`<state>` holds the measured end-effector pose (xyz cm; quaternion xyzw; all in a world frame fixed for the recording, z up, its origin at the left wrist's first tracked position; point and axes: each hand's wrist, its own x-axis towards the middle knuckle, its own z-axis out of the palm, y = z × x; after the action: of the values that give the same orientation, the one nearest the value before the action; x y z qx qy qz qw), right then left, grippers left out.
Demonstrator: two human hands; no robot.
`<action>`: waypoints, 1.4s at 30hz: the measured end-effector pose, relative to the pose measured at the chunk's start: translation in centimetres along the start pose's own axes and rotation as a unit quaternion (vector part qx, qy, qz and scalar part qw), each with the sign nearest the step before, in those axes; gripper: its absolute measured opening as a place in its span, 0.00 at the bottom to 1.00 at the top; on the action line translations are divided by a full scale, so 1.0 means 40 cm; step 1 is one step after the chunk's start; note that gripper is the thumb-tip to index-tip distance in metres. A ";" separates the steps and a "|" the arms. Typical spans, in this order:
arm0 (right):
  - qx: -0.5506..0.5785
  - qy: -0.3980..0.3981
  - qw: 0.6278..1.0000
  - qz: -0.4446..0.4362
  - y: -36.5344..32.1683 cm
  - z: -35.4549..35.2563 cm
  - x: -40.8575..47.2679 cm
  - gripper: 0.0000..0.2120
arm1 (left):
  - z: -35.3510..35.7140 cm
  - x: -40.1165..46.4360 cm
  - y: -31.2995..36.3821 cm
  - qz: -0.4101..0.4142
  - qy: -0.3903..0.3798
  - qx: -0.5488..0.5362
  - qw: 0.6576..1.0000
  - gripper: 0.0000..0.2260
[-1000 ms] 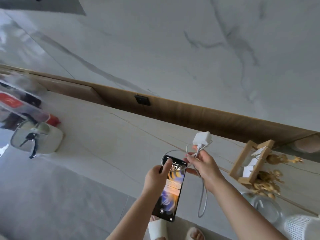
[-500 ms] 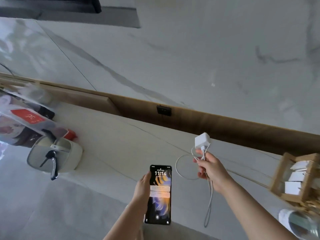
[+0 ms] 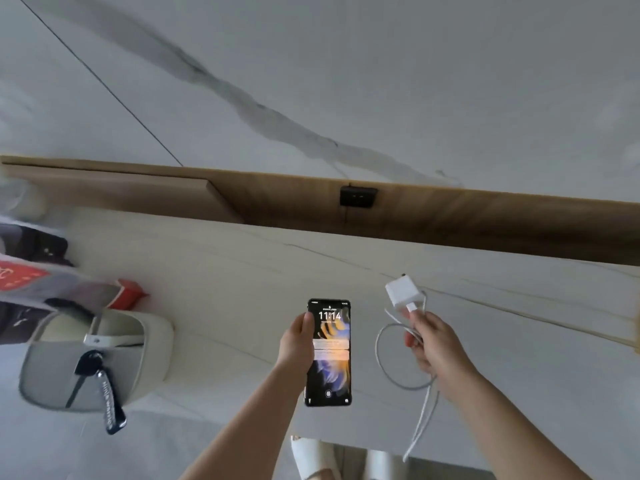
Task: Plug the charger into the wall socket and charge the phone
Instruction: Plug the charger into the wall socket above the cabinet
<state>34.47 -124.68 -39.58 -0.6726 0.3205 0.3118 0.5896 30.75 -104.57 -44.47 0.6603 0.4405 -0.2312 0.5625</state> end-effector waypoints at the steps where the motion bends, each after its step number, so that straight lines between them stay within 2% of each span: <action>1: -0.002 -0.014 1.000 -0.005 0.004 0.004 0.015 0.12 | 0.007 0.021 -0.003 0.002 -0.004 -0.005 1.000 0.12; 7: 0.002 -0.041 0.999 -0.021 0.008 0.030 0.126 0.11 | 0.056 0.123 0.002 -0.025 -0.032 -0.048 0.998 0.09; 12: 0.010 -0.047 0.998 -0.029 0.008 0.059 0.192 0.11 | 0.089 0.182 0.009 -0.016 -0.030 -0.029 0.999 0.14; 17: 0.011 -0.053 0.998 -0.031 0.008 0.063 0.217 0.11 | 0.088 0.210 0.009 0.013 -0.026 0.040 0.999 0.10; 19: 0.018 -0.063 0.997 -0.035 0.009 0.058 0.222 0.10 | 0.083 0.225 0.003 0.010 -0.007 0.068 0.998 0.15; 23: 0.014 -0.070 0.997 -0.037 0.007 0.045 0.230 0.07 | 0.086 0.212 0.034 0.011 0.028 0.088 0.996 0.15; 27: -0.014 -0.056 0.997 -0.059 0.005 0.043 0.247 0.08 | 0.106 0.186 0.107 0.067 0.072 0.204 0.974 0.09; 30: -0.072 -0.041 0.990 -0.113 -0.005 0.055 0.262 0.07 | 0.147 0.169 0.185 0.123 0.050 0.159 0.978 0.16; 33: -0.124 -0.037 0.979 -0.161 -0.023 0.074 0.265 0.08 | 0.195 0.170 0.257 0.087 -0.026 0.077 0.993 0.24; 35: -0.126 -0.036 0.977 -0.169 -0.029 0.080 0.268 0.06 | 0.213 0.180 0.283 0.053 -0.035 0.061 0.996 0.30; 37: -0.118 -0.044 0.981 -0.147 -0.040 0.085 0.269 0.09 | 0.221 0.200 0.294 0.058 -0.023 0.061 0.996 0.26; 39: -0.115 -0.044 0.987 -0.101 -0.051 0.092 0.276 0.17 | 0.219 0.211 0.299 0.052 -0.022 0.008 0.998 0.24; 40: -0.136 -0.031 0.986 -0.091 -0.055 0.093 0.281 0.21 | 0.215 0.213 0.301 0.043 -0.025 -0.032 0.998 0.25; 42: -0.256 0.005 0.959 -0.118 -0.055 0.085 0.289 0.25 | 0.203 0.211 0.300 0.024 -0.045 -0.111 0.992 0.23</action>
<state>43.02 -121.83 -47.85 -0.8355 0.1510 0.3082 0.4291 46.65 -109.27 -46.88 0.5931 0.4216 -0.1967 0.6572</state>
